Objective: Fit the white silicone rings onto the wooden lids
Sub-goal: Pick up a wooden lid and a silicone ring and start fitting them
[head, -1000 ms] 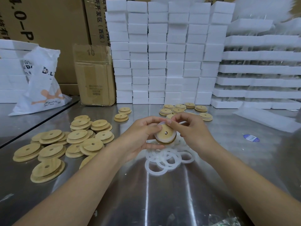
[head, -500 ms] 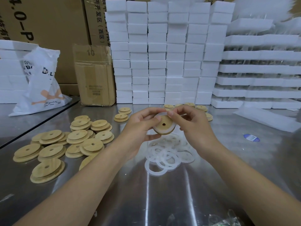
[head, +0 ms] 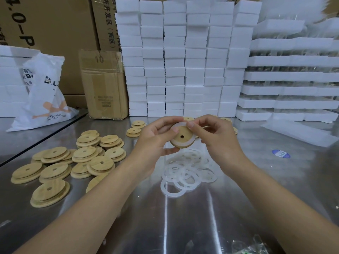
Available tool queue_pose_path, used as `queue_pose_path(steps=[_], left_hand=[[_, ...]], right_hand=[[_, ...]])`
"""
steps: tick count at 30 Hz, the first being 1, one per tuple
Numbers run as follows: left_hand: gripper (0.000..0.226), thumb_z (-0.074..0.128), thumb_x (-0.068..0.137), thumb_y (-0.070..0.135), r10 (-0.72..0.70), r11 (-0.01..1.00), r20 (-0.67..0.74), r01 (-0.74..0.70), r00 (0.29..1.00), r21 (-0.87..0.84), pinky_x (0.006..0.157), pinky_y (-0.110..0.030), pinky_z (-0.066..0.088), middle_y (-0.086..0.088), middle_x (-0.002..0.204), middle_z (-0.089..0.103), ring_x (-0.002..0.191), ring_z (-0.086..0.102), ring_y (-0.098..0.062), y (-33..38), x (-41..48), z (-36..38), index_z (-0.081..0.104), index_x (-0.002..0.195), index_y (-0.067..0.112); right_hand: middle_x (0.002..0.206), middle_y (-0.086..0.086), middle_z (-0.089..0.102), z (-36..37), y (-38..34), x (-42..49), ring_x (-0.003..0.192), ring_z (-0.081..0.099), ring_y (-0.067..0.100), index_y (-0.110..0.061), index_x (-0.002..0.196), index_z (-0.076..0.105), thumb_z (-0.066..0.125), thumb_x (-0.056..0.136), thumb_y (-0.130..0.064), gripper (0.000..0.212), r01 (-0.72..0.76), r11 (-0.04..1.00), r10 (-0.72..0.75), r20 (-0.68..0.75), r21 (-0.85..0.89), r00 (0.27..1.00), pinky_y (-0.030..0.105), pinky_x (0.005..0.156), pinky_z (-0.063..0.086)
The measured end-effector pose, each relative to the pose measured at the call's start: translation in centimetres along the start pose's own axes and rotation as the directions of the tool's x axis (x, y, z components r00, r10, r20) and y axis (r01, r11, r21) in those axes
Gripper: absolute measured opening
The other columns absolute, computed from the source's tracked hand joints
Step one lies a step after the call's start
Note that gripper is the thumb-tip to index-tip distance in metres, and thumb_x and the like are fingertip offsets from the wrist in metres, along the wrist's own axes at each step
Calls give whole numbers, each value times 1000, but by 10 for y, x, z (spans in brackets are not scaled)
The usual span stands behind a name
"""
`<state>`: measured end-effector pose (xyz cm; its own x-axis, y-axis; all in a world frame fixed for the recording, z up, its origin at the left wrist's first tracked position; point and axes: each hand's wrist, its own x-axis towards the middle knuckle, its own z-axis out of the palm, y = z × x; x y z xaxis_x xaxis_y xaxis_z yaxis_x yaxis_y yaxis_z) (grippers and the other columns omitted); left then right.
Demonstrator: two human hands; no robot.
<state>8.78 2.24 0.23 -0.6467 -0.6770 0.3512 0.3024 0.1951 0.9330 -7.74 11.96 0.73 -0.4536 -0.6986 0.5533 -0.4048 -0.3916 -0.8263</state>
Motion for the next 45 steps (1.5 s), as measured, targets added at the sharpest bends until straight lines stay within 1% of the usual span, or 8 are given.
queue_pose_path(steps=[11, 20, 23, 27, 32, 37, 41, 45], left_hand=[[31, 66, 105, 8, 110, 978, -13, -106, 994, 182, 89, -52, 65, 8, 118, 80, 103, 78, -14, 1, 0, -1, 81, 110, 35], [20, 67, 105, 10, 42, 994, -25, -39, 999, 100, 90, -50, 66, 3, 122, 80, 111, 77, -18, 2, 0, -6, 78, 116, 22], [20, 67, 105, 11, 21, 998, -34, -19, 999, 64, 91, -51, 66, 1, 121, 80, 111, 77, -19, 1, 1, -7, 79, 114, 23], [19, 68, 104, 12, 6, 1000, -56, -5, 998, 21, 87, -48, 67, -1, 118, 81, 109, 78, -18, 0, 3, -8, 81, 112, 23], [20, 69, 104, 8, -29, 999, -92, 25, 995, -37, 76, -40, 67, -5, 114, 82, 107, 79, -21, -2, 3, -6, 81, 115, 19], [19, 68, 104, 10, -1, 1000, -110, 0, 994, -10, 77, -41, 68, -5, 113, 82, 106, 79, -21, 0, 5, -8, 81, 116, 18], [20, 68, 104, 9, -4, 1000, -117, 4, 993, -4, 78, -43, 68, -3, 114, 82, 105, 79, -21, -1, 5, -9, 79, 118, 18], [21, 67, 105, 9, -13, 999, -137, 8, 991, -38, 79, -43, 68, -4, 115, 82, 107, 79, -23, -2, 5, -10, 77, 122, 15]], right_hand=[[77, -9, 73, 2, 4, -1, 67, 60, 0, -11, 85, 76, 80, 93, -29, 21, -30, 1000, 30, 2, 5, 1000, 11, 62, 46], [86, -11, 75, -2, 2, -1, 75, 64, 3, -24, 86, 75, 76, 97, -28, 12, -7, 999, 9, 60, -33, 998, 15, 67, 50], [91, -7, 77, -3, 3, 0, 79, 65, 8, -24, 89, 76, 74, 98, -28, 11, -25, 998, 29, 67, -61, 997, 20, 70, 51], [91, -1, 76, -5, 2, 2, 78, 65, 6, -19, 91, 76, 72, 100, -26, 13, -21, 996, 28, 87, -86, 996, 18, 71, 50], [85, -4, 75, -8, 2, 4, 76, 64, -2, -16, 91, 76, 68, 103, -23, 16, -16, 990, 34, 132, -139, 991, 11, 71, 48], [82, -6, 75, -8, 0, 4, 73, 63, 0, -18, 88, 77, 71, 101, -23, 15, -22, 993, 37, 124, -116, 992, 9, 68, 46], [78, -1, 73, -5, 4, 1, 68, 58, 7, -23, 84, 77, 75, 98, -31, 17, -55, 988, 69, 94, -143, 993, 18, 62, 45], [70, -8, 68, -3, 4, -1, 63, 56, 3, -27, 75, 75, 78, 95, -34, 21, -93, 984, 111, 116, -152, 987, 14, 55, 43]])
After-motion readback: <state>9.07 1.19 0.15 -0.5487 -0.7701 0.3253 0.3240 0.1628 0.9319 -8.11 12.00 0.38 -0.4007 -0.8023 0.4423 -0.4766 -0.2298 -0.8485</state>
